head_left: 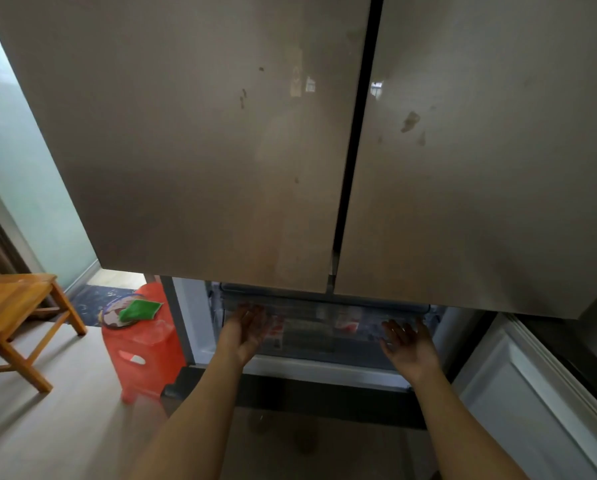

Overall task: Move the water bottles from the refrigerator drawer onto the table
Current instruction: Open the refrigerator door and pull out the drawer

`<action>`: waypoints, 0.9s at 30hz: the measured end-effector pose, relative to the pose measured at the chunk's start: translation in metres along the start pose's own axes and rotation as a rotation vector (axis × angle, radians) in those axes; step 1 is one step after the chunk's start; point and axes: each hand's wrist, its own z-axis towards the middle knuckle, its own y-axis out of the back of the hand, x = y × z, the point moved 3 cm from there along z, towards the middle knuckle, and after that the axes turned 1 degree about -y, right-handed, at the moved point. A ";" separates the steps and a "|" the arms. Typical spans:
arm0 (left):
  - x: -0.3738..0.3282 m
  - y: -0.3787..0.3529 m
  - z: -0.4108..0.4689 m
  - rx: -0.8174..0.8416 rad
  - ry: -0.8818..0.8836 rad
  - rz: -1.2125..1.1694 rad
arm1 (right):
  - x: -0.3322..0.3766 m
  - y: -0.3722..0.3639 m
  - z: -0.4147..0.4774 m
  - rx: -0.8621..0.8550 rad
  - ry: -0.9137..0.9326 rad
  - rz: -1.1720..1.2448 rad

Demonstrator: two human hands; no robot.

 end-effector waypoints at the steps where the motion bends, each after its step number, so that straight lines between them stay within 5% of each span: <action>1: 0.000 0.000 0.001 -0.005 0.002 0.007 | 0.000 0.000 0.000 -0.001 -0.001 -0.006; 27: 0.011 0.030 -0.024 -0.018 -0.010 0.066 | -0.008 0.017 -0.040 -0.006 -0.023 -0.083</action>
